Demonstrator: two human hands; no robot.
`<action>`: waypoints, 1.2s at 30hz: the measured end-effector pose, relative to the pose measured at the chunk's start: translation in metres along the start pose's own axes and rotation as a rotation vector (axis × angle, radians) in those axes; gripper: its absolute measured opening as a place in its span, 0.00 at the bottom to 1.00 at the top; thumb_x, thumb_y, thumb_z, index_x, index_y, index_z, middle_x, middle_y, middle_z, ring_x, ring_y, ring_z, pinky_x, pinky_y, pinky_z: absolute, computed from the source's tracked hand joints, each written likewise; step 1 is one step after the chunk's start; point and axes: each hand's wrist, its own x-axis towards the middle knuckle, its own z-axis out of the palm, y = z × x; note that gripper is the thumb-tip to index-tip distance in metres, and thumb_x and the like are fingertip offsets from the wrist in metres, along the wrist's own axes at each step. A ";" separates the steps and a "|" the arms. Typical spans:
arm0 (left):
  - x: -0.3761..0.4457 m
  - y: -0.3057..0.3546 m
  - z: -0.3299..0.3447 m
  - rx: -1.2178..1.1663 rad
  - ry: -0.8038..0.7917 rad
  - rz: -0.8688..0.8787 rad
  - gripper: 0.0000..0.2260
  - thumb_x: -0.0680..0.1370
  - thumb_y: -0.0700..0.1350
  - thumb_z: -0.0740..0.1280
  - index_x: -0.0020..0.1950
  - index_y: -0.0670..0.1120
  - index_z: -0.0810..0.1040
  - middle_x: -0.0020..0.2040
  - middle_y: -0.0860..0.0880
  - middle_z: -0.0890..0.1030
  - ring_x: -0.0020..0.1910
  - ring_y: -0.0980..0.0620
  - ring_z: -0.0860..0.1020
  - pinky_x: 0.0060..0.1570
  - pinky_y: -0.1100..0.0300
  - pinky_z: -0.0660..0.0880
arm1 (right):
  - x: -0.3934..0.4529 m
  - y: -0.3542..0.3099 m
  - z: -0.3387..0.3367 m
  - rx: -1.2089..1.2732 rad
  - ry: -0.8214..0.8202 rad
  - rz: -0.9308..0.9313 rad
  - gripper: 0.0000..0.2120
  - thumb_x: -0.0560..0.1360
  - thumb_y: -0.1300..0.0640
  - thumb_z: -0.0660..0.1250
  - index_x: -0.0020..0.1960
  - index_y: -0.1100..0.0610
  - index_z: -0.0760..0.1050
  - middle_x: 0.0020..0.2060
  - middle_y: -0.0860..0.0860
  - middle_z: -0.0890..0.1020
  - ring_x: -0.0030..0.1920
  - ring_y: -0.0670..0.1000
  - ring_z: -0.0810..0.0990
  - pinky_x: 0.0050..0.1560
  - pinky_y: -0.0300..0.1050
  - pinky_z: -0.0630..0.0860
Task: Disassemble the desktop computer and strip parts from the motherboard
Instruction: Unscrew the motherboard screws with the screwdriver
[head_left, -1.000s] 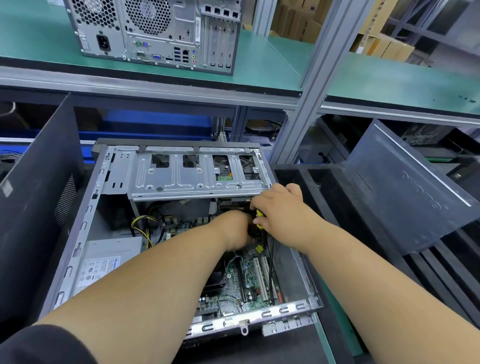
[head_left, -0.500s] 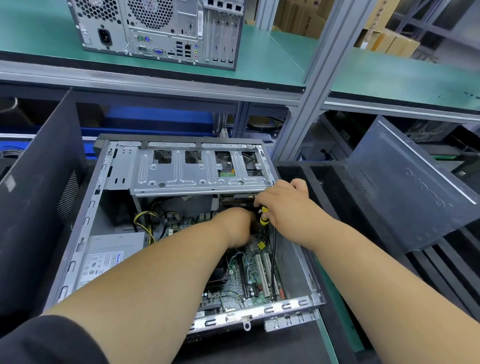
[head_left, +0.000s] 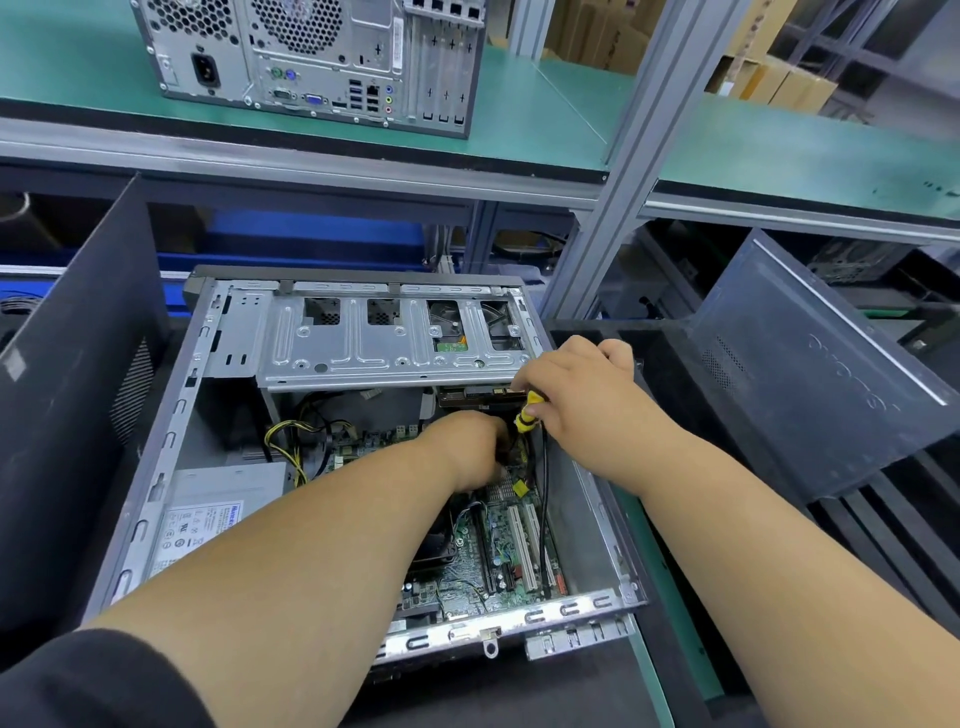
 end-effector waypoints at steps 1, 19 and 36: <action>0.000 0.000 0.000 -0.012 0.002 -0.011 0.16 0.75 0.50 0.70 0.62 0.48 0.76 0.54 0.46 0.80 0.51 0.45 0.78 0.44 0.60 0.71 | -0.001 0.000 -0.002 0.025 0.020 0.018 0.09 0.79 0.53 0.65 0.59 0.46 0.76 0.53 0.41 0.79 0.58 0.48 0.67 0.59 0.49 0.52; -0.027 0.019 -0.028 -0.174 0.127 -0.060 0.07 0.79 0.50 0.67 0.41 0.52 0.77 0.41 0.50 0.79 0.41 0.49 0.77 0.41 0.59 0.71 | -0.055 0.025 -0.021 0.539 0.324 0.281 0.03 0.79 0.50 0.65 0.50 0.49 0.75 0.41 0.42 0.75 0.44 0.44 0.71 0.47 0.44 0.69; 0.000 0.173 -0.006 -0.168 0.359 -0.098 0.04 0.76 0.46 0.69 0.42 0.54 0.80 0.39 0.57 0.80 0.42 0.54 0.77 0.41 0.62 0.71 | -0.136 0.139 -0.023 0.995 0.753 0.660 0.06 0.79 0.46 0.62 0.44 0.45 0.73 0.37 0.40 0.80 0.37 0.46 0.77 0.38 0.44 0.75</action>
